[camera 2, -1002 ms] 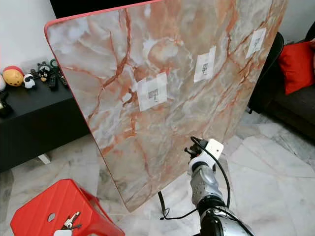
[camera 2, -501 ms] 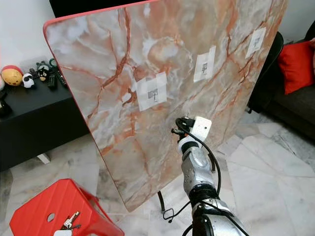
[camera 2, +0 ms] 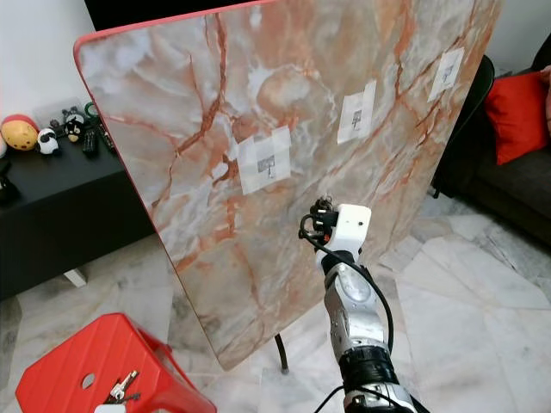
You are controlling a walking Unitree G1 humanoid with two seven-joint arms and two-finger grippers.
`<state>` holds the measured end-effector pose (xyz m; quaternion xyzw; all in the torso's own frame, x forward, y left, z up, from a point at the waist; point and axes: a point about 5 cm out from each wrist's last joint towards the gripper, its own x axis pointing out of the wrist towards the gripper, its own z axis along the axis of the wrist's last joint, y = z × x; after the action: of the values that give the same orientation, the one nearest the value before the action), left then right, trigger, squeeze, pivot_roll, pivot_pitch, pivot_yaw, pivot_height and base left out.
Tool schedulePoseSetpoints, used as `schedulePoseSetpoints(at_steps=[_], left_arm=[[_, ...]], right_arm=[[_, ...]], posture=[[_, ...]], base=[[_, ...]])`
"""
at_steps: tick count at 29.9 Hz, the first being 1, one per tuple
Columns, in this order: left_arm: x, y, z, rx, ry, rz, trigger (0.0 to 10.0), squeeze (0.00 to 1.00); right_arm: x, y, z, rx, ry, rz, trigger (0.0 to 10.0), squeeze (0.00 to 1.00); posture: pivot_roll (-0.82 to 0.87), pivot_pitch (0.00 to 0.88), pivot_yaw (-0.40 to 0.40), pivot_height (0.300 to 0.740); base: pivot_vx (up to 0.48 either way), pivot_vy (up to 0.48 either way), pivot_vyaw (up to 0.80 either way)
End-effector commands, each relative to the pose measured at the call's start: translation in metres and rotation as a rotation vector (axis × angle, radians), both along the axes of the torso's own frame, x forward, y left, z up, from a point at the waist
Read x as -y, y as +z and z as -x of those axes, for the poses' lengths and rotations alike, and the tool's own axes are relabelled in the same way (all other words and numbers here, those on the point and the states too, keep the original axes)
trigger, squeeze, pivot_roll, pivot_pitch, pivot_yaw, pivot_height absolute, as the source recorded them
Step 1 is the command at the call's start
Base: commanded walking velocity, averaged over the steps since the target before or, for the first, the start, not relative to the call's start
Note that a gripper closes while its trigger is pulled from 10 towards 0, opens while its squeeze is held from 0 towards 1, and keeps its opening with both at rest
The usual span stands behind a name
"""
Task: Hang keys on a hook
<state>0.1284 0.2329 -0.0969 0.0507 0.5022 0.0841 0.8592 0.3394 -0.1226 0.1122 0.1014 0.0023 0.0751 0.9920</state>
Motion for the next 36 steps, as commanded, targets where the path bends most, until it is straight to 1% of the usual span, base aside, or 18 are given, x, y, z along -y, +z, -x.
schedulePoseSetpoints(at_steps=[1, 4, 9, 25, 29, 34, 36], left_arm=[[-0.001, -0.002, 0.007, -0.033, -0.015, -0.009, 10.0, 0.00], [-0.001, -0.002, 0.006, -0.033, -0.015, -0.010, 10.0, 0.00], [-0.002, -0.002, 0.005, -0.033, -0.011, -0.009, 10.0, 0.00], [-0.001, -0.002, 0.006, -0.037, -0.008, -0.006, 10.0, 0.00], [0.000, -0.003, 0.006, -0.037, -0.007, -0.005, 10.0, 0.00], [0.000, -0.003, 0.007, -0.037, -0.006, -0.005, 10.0, 0.00], [0.001, -0.003, 0.006, -0.037, -0.006, -0.004, 10.0, 0.00]], right_arm=[[-0.003, 0.012, -0.002, 0.037, 0.012, 0.026, 10.0, 0.00], [-0.006, 0.017, -0.002, 0.055, 0.027, 0.027, 10.0, 0.00], [-0.012, 0.022, 0.000, 0.067, 0.080, 0.089, 10.0, 0.00], [-0.014, 0.029, 0.003, 0.087, 0.125, 0.153, 10.0, 0.00], [-0.017, 0.032, 0.003, 0.093, 0.153, 0.207, 10.0, 0.00], [-0.017, 0.032, 0.003, 0.093, 0.162, 0.227, 10.0, 0.00], [-0.018, 0.032, 0.003, 0.094, 0.177, 0.261, 10.0, 0.00]], posture=[[0.05, 0.000, -0.025, 0.740], [0.05, 0.000, -0.026, 0.740], [0.05, 0.000, -0.029, 0.740], [0.05, 0.000, -0.032, 0.740], [0.05, 0.000, -0.033, 0.740], [0.05, 0.000, -0.032, 0.740], [0.05, 0.000, -0.032, 0.740]], base=[[0.000, 0.000, 0.00], [0.000, 0.000, 0.00], [0.000, 0.000, 0.00], [0.000, 0.000, 0.00], [0.000, 0.000, 0.00], [0.000, 0.000, 0.00], [0.000, 0.000, 0.00]])
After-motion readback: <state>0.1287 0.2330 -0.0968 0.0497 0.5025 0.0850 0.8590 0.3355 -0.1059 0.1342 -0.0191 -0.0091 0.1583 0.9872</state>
